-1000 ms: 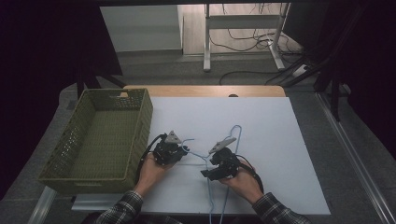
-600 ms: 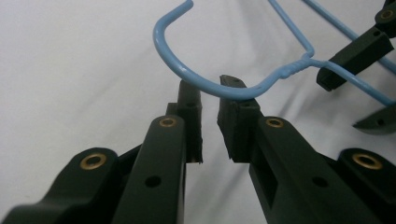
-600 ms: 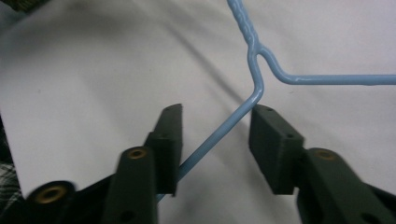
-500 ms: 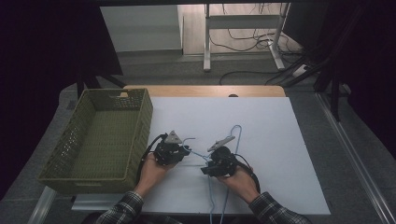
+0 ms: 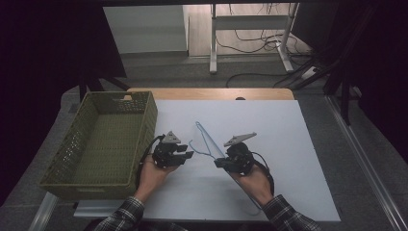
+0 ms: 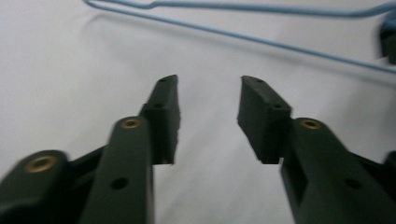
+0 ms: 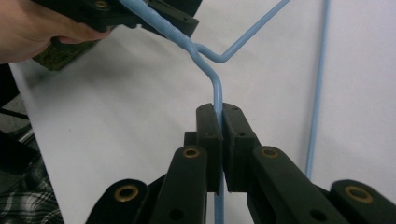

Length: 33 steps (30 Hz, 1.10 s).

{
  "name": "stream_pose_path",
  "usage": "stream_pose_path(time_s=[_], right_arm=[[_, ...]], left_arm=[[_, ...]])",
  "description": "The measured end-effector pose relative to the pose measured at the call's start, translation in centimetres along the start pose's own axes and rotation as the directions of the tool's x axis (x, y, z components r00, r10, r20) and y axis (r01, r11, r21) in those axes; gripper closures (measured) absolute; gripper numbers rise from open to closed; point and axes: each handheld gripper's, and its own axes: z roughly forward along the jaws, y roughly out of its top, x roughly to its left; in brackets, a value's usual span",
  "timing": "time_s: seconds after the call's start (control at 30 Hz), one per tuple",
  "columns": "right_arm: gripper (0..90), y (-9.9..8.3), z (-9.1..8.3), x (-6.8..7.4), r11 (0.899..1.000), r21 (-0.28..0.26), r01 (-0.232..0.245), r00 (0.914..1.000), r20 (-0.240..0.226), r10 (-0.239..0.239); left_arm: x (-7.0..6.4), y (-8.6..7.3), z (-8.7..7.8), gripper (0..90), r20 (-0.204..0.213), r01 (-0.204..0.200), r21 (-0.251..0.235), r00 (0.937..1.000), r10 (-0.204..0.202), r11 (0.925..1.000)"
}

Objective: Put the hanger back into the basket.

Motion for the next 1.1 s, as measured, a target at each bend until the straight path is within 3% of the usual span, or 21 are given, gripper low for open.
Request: stream_pose_path(time_s=[0.1,0.2,0.23,0.33,0.43,0.5,0.53,0.67,0.7,0.73,0.83,0.87,0.93,1.0,1.07,1.1], right_arm=[[86.5,0.1,-0.4,-0.1,1.0,-0.012,-0.006,1.0,-0.005,0.006],[86.5,0.3,-0.6,-0.2,1.0,-0.019,-0.012,0.9998,-0.018,0.012],[86.5,0.3,-0.6,-0.2,1.0,-0.021,-0.013,0.9997,-0.022,0.013],[86.5,0.3,-0.6,-0.1,1.0,-0.023,-0.008,0.9996,-0.026,0.007],[86.4,0.3,-0.6,0.0,1.0,-0.018,-0.005,0.9995,-0.033,0.004],[86.3,0.3,-0.6,0.0,1.0,-0.017,-0.004,0.9994,-0.036,0.004],[86.2,0.4,-0.6,0.0,1.0,-0.018,-0.012,0.9991,-0.041,0.011],[84.5,0.5,-0.6,-0.2,1.0,-0.021,-0.009,0.999,-0.045,0.008],[78.4,0.5,-0.9,-0.2,0.999,-0.033,-0.003,0.9996,-0.029,0.002],[72.1,0.6,-1.2,-0.1,0.999,-0.041,0.012,0.9999,0.005,-0.011],[65.1,0.9,-2.2,0.4,0.997,-0.051,0.056,0.9957,0.077,-0.052],[65.3,1.0,-2.5,0.7,0.996,-0.054,0.077,0.9932,0.092,-0.071],[69.2,1.2,-2.7,1.4,0.991,-0.031,0.132,0.9786,0.163,-0.125],[76.6,1.3,-2.5,1.7,0.985,-0.008,0.17,0.9659,0.199,-0.165],[84.8,1.2,-2.4,1.9,0.982,0.0,0.19,0.9586,0.216,-0.186],[85.4,1.2,-2.4,1.9,0.983,-0.006,0.185,0.9604,0.213,-0.179]], left_arm=[[-1.0,0.9,-1.1,45.2,0.109,-0.039,-0.079,0.9929,0.047,0.9961],[-2.5,1.5,-1.3,39.3,0.199,-0.083,-0.131,0.974,0.108,0.988],[-3.0,1.7,-1.1,38.6,0.208,-0.1,-0.14,0.9697,0.128,0.9851],[-4.0,2.2,-0.6,46.4,0.171,-0.146,-0.139,0.9707,0.169,0.9795],[-4.1,2.3,-0.6,58.1,0.156,-0.137,-0.178,0.9738,0.165,0.9744],[-4.2,2.5,-0.7,67.8,0.163,-0.149,-0.188,0.97,0.18,0.9708],[-4.5,2.6,-0.7,77.6,0.155,-0.161,-0.19,0.969,0.192,0.9685],[-5.4,3.2,-1.1,84.5,0.074,-0.204,-0.171,0.9729,0.219,0.9639],[-5.4,3.2,-1.1,85.5,0.074,-0.204,-0.171,0.9729,0.219,0.9639],[-5.5,3.7,-1.4,85.5,0.074,-0.181,-0.168,0.978,0.195,0.9691],[-5.7,4.6,-1.6,85.6,0.052,-0.181,-0.16,0.9801,0.191,0.9704],[-5.9,4.9,-1.6,85.6,0.042,-0.186,-0.152,0.98,0.195,0.9707],[-6.1,5.3,-1.6,85.6,0.036,-0.19,-0.145,0.9797,0.197,0.971],[-6.4,5.7,-1.6,85.5,0.04,-0.191,-0.154,0.9792,0.199,0.9695],[-6.7,5.9,-1.7,84.8,0.043,-0.201,-0.159,0.9768,0.21,0.9667],[-6.7,6.0,-1.8,84.3,0.05,-0.204,-0.16,0.9755,0.214,0.9658]])
